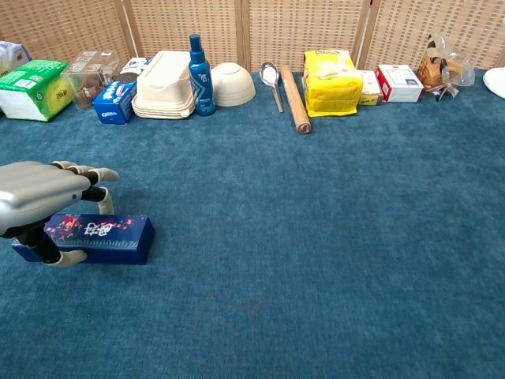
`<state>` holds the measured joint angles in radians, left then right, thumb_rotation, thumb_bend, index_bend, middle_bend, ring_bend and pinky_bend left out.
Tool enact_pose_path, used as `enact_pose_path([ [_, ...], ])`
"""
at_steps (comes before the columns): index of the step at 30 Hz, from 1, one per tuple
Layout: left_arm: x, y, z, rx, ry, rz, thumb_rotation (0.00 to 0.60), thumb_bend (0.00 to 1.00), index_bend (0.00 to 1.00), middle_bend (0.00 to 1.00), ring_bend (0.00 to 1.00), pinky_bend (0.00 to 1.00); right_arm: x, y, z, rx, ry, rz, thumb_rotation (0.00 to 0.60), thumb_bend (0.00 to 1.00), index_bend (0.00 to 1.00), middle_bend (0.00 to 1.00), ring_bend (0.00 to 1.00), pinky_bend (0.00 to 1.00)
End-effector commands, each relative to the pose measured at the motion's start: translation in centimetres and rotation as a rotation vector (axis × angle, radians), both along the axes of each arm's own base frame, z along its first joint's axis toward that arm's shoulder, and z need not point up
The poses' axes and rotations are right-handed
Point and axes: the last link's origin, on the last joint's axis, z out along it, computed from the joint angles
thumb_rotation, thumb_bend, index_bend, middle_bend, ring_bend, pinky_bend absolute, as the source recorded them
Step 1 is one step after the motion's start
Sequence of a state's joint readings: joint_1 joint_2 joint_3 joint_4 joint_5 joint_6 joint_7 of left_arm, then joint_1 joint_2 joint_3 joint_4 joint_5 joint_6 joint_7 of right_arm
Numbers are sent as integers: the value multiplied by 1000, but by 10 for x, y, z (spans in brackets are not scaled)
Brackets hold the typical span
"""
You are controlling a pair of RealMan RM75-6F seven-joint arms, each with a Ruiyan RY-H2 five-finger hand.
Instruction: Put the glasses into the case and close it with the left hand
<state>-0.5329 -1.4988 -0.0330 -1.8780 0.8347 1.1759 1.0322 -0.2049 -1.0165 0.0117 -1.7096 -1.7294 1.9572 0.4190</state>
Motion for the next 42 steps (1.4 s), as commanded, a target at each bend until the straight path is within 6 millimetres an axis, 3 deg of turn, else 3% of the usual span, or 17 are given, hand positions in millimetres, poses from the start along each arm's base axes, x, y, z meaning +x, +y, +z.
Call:
enact_pose_path([
  [1,1,4,-2,12,23,-13,531,317,454,4,0,0,-1,0,0,-3,0,-7,600,471,6,288,99,147],
  [17,25,45,15,95,-42,-78,536,323,484,5,0,0,2,0,1,-20,3,-17,600,468,5,288,96,147],
  [23,33,67,4,76,-35,-85,535,322,468,0,0,0,2,2,1,-31,3,-23,600,469,6,288,95,147],
  [26,34,71,-6,49,-37,-71,534,323,366,0,0,0,2,3,1,-35,2,-26,600,468,5,288,95,147],
  [30,35,72,-15,25,-57,-64,538,321,125,0,0,0,2,4,3,-38,8,-31,600,469,3,288,95,148],
  [33,36,71,-12,27,-94,-59,537,322,15,0,0,0,3,5,4,-38,14,-30,600,470,1,288,93,147],
  [42,29,52,19,103,-216,-59,535,322,0,0,0,0,3,-2,3,-9,23,-21,600,472,1,283,79,139],
])
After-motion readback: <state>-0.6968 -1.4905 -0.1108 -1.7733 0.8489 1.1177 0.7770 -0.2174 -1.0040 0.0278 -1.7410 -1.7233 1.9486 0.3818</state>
